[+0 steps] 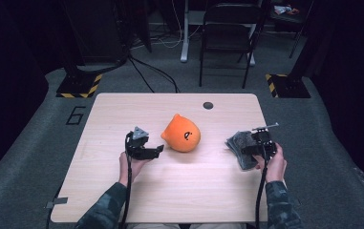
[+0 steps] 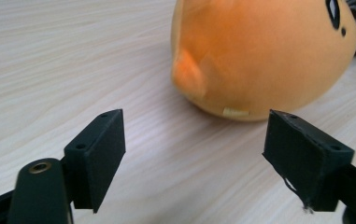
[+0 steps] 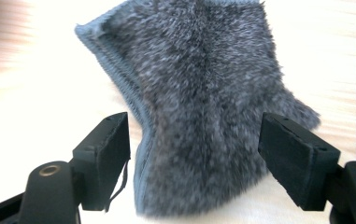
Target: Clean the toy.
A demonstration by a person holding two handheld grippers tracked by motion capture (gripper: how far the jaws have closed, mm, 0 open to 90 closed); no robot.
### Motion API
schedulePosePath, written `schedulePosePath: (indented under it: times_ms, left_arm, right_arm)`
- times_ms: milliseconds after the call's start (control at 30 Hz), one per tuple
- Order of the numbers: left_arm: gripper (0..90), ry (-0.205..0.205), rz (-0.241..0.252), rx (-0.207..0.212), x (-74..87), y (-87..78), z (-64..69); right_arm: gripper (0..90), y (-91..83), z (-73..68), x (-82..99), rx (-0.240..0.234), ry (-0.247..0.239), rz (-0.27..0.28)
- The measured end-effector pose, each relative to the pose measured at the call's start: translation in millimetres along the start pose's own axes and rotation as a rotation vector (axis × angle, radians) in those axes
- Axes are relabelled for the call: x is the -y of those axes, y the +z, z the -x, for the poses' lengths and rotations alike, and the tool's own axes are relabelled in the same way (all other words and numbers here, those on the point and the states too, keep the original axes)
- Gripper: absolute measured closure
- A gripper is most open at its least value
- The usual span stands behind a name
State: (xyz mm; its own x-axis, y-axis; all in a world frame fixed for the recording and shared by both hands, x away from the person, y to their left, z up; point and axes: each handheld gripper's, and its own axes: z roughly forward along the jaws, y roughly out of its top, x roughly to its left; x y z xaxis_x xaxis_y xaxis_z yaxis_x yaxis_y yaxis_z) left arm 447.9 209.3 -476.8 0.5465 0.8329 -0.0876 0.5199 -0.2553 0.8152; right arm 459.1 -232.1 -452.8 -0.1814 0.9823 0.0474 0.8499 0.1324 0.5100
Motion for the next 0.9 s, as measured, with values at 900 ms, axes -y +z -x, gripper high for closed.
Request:
schedulePosePath:
  times_ms: [900]
  left_arm:
    - [5.3,-0.034,-0.233,-0.098,67.1,-26.6,-42.4]
  right_arm:
    - [17.7,6.2,20.0,74.3,0.049,-0.006,-0.165]
